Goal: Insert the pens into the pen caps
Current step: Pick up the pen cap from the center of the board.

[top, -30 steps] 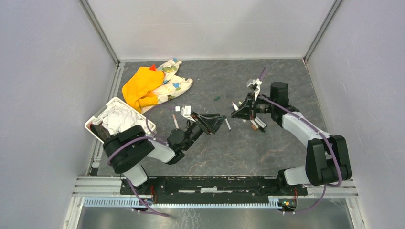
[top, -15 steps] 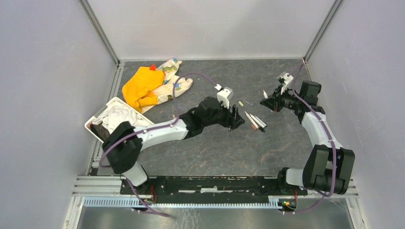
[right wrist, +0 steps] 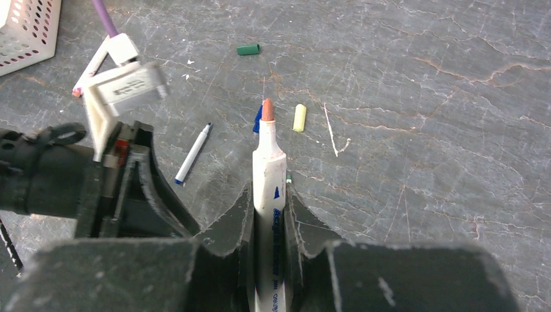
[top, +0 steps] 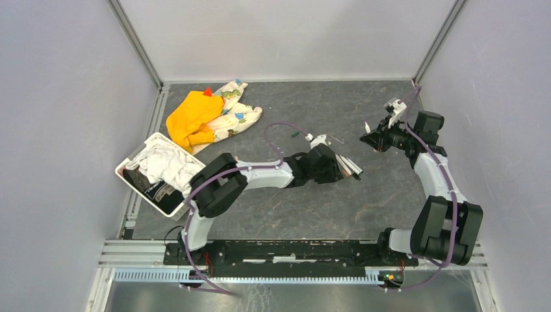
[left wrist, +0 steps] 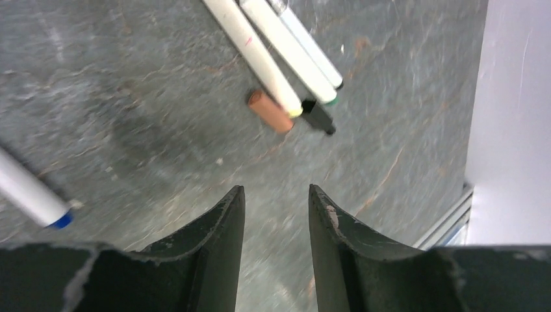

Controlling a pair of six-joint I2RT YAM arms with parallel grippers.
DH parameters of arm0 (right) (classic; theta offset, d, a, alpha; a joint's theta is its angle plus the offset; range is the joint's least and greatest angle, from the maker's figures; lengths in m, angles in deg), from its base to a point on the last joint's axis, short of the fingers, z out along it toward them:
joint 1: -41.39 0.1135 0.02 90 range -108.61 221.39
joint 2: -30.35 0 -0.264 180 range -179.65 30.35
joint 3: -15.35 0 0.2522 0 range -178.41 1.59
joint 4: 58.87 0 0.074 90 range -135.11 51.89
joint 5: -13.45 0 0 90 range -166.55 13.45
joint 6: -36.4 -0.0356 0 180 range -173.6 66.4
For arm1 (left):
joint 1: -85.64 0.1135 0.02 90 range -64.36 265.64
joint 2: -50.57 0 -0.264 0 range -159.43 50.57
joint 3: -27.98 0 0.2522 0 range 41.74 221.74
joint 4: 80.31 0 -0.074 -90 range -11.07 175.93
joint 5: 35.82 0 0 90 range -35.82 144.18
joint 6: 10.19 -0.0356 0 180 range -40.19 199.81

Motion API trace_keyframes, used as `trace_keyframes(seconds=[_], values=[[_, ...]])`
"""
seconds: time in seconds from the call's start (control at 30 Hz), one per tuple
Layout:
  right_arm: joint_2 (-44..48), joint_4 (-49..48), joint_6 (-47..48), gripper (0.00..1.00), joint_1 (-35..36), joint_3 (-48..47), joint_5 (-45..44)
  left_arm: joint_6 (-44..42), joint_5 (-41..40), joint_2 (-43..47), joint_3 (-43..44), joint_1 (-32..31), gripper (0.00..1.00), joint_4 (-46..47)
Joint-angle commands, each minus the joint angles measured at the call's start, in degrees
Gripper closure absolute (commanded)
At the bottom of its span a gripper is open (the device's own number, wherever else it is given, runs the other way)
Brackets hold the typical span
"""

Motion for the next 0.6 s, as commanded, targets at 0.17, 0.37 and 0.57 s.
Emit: trace_keyframes(seconds=[0.17,0.37,0.57], values=[[0.2,-2.4,-0.5,1.00,-1.2,0.1,1.5,16.6,-10.9,-10.7,16.6,-0.7,0.52,-16.5],[0.4,-2.5,-0.5,1.00,-1.3,0.2,2.2,17.1,-12.5,-14.6,23.6,-0.6,0.52,-23.6],[0.8,-2.7,-0.5,1.00,-1.3,0.3,2.5,17.0,-11.2,-17.0,26.0,-0.6,0.57,-24.6]])
